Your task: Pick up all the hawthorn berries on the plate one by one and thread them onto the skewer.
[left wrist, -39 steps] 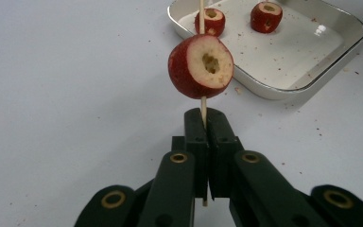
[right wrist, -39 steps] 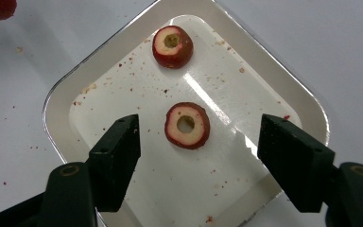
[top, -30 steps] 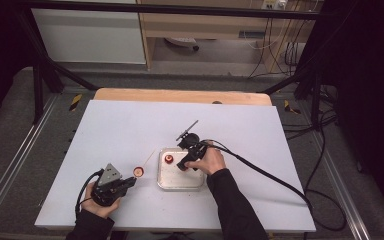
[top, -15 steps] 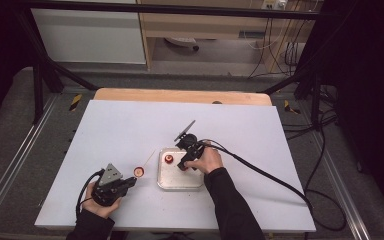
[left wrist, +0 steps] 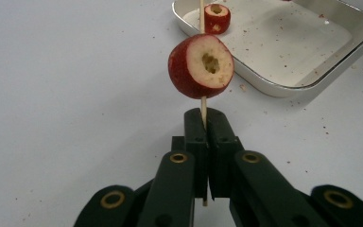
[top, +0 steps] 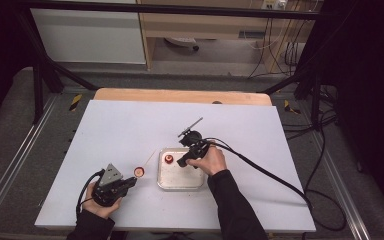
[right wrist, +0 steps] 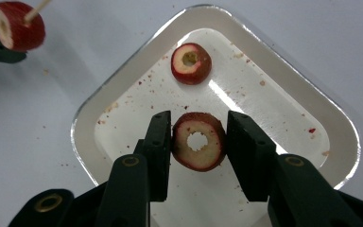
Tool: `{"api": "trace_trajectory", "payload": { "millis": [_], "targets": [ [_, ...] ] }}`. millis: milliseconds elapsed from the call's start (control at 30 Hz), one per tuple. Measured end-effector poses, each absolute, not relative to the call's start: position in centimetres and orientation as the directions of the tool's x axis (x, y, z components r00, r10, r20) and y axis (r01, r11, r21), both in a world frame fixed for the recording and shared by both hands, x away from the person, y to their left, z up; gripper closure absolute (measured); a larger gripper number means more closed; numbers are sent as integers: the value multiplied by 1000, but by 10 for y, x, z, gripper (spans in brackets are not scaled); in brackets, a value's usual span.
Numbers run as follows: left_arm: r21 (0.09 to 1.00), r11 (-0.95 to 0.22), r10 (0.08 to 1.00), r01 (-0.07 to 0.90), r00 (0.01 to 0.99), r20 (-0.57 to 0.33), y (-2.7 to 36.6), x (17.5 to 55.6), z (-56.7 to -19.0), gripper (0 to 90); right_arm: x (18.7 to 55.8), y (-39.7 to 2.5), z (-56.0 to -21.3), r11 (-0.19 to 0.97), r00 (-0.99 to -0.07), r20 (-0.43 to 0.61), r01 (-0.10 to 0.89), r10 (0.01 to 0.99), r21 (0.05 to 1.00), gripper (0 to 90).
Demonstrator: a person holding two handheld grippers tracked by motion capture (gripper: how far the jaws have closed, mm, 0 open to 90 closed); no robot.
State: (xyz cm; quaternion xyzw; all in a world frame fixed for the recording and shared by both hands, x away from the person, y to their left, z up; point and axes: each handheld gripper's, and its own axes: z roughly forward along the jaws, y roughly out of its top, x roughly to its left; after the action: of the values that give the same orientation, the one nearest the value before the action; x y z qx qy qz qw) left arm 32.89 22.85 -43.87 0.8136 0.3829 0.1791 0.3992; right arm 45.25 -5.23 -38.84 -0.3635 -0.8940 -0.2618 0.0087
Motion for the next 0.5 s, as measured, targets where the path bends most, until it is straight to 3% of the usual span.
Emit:
{"api": "trace_trajectory", "payload": {
  "millis": [500],
  "targets": [
    [795,-381,764,471,645,-16,222,327,-437,881,427,-89,-387,284,-670,379,662,639,693,623]
  ]
}}
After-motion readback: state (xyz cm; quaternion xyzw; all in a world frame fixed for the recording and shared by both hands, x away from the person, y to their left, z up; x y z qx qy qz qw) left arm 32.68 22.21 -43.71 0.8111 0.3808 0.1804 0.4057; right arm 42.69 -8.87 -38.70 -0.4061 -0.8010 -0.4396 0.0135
